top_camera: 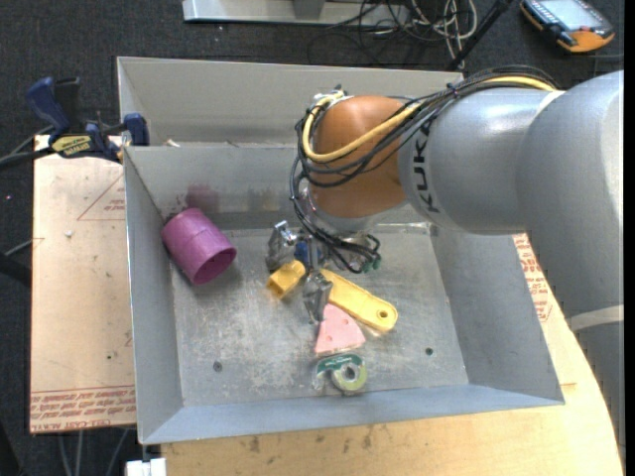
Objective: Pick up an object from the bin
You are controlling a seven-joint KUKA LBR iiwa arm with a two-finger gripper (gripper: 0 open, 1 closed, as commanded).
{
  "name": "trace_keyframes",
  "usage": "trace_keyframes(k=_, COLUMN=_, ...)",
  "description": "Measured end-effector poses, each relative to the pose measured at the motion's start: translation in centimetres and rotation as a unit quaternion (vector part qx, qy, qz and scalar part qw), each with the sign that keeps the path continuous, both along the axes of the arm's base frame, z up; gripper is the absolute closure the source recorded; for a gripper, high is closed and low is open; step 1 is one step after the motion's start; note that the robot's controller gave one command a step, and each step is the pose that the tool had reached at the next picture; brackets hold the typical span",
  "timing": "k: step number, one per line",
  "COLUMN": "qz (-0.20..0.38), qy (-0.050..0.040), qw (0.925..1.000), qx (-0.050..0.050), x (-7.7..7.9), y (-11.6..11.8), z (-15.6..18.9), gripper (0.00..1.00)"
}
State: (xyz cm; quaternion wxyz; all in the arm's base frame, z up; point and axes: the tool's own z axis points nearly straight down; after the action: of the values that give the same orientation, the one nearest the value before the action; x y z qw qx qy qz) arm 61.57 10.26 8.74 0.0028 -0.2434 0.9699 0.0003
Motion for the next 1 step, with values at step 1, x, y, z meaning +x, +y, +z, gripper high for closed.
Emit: trace_keyframes(k=1, qz=0.106, qy=-0.0052, qw=0.9943, qx=0.003, x=2.40, y=0.22, z=-0.93, gripper=1.00)
